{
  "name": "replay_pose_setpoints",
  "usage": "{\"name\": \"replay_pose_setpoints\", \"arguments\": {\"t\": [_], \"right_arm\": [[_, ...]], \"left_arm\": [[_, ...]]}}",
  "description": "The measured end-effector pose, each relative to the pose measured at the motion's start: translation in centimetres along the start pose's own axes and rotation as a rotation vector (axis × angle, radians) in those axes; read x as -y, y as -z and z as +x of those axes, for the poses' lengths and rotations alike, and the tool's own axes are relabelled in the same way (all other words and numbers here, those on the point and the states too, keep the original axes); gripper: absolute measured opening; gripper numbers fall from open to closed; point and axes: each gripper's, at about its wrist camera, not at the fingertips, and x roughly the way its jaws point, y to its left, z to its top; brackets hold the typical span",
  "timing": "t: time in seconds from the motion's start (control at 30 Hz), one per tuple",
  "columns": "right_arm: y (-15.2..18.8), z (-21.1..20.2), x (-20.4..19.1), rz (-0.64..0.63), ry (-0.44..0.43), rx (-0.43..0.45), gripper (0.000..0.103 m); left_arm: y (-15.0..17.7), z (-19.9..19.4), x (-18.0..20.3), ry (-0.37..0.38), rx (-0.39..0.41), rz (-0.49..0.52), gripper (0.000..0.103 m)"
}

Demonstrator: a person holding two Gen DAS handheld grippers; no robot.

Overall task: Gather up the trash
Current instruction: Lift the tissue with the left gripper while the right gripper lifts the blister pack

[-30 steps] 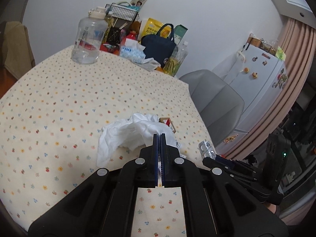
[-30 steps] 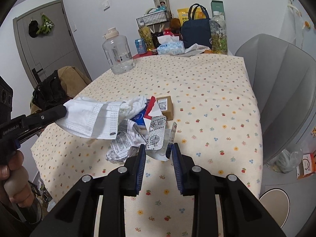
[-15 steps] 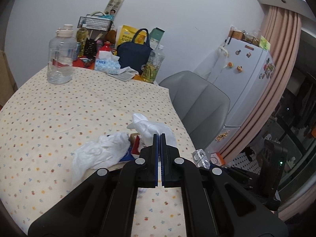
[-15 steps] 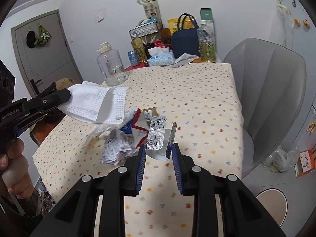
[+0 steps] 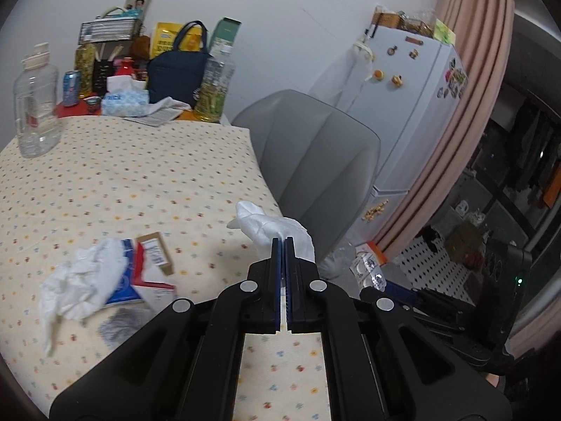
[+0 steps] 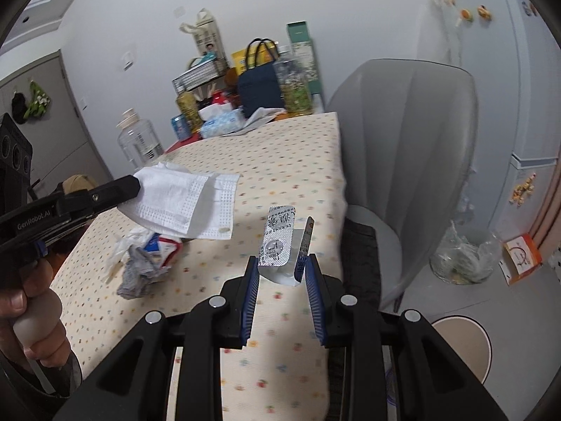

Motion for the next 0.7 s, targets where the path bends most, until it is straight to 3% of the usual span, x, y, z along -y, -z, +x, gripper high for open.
{"name": "replay_pose_setpoints", "arguments": {"t": [0.7], "right_arm": [[3.7, -1.3, 13.3, 0.199, 0.152, -0.013, 0.027]], "left_arm": [[2.0, 11.3, 9.8, 0.072, -0.185, 0.132, 0.003]]}}
